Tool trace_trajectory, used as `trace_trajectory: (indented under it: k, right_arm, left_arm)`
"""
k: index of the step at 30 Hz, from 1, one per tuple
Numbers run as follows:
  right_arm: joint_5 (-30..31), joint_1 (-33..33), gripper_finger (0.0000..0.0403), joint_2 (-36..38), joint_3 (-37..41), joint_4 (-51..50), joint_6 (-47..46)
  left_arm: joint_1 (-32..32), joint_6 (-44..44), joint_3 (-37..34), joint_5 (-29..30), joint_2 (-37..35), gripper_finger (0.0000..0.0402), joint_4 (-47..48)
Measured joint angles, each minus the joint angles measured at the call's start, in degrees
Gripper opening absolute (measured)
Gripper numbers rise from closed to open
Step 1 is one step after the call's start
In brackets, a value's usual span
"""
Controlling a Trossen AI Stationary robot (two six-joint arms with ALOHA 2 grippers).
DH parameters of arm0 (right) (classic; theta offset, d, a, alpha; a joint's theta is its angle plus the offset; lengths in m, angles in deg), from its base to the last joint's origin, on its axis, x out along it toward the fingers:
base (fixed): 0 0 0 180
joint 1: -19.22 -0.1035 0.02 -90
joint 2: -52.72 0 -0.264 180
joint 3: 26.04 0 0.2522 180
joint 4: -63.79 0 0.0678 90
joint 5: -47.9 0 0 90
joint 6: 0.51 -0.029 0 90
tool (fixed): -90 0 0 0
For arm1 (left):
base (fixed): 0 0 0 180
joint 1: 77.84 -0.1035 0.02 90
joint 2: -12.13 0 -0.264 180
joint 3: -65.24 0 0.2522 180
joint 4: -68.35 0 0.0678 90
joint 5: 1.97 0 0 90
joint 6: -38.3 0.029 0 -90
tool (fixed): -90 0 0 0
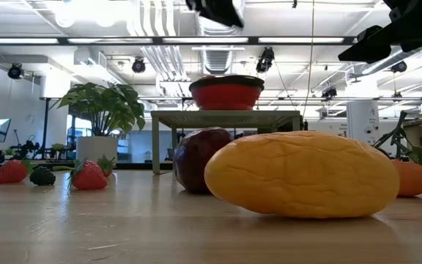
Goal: Pick & Place Fruit
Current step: Put the malay apple into the red strainer bowl on the shelf
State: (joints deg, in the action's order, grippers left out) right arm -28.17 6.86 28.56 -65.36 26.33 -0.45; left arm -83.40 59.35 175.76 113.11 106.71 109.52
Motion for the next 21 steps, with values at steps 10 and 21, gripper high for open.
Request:
trace_trajectory:
  k: [10,21]
  right_arm:
    - [0.0,0.0,0.04,0.0,0.0,0.0,0.0]
    - [0.0,0.0,0.04,-0.1,-0.1,3.8,-1.6]
  left_arm:
    - [6.5,-8.9,-19.4,-11.7,-14.6,0.0387,-11.5]
    - [11.5,-15.9,-47.5,-20.2,-25.6,0.0388,-41.5]
